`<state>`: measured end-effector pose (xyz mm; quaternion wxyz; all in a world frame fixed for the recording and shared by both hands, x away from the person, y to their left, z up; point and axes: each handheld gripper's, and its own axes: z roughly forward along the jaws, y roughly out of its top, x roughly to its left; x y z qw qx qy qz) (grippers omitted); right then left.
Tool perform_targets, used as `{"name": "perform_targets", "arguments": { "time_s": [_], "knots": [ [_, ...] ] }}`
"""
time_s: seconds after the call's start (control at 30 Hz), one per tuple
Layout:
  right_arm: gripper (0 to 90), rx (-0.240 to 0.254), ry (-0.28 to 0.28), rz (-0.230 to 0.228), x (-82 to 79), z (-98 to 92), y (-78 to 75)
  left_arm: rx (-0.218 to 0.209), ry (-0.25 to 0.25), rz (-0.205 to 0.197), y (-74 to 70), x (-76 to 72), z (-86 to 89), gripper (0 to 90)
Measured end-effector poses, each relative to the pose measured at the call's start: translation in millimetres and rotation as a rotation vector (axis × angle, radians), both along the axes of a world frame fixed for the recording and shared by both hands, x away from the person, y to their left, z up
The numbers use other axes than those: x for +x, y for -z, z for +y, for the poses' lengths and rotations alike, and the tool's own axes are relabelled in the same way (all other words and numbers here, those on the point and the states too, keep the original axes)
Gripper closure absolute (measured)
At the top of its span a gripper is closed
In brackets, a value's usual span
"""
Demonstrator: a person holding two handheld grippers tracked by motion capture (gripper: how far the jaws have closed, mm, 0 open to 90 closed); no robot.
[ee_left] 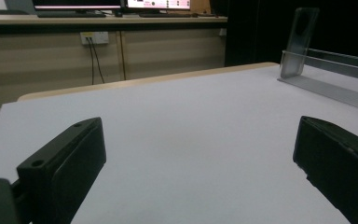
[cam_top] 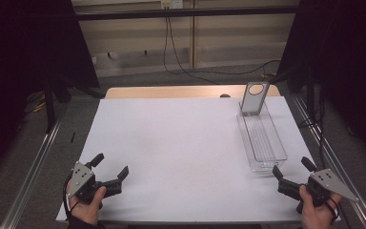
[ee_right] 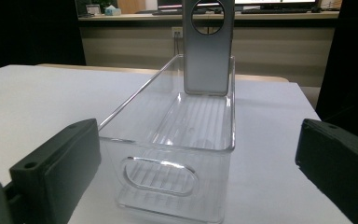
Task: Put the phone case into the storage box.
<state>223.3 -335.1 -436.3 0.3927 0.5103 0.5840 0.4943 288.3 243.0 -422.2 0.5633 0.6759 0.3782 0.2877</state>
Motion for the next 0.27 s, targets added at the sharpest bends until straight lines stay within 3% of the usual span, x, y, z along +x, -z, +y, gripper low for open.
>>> {"name": "perform_targets", "arguments": {
  "time_s": [0.27],
  "knots": [
    [0.0, 0.003, -0.019, 0.002, 4.0, 1.3, 0.8, 0.016, 0.006, 0.009, 1.3, 2.7, -2.6, 2.3]
  ]
}}
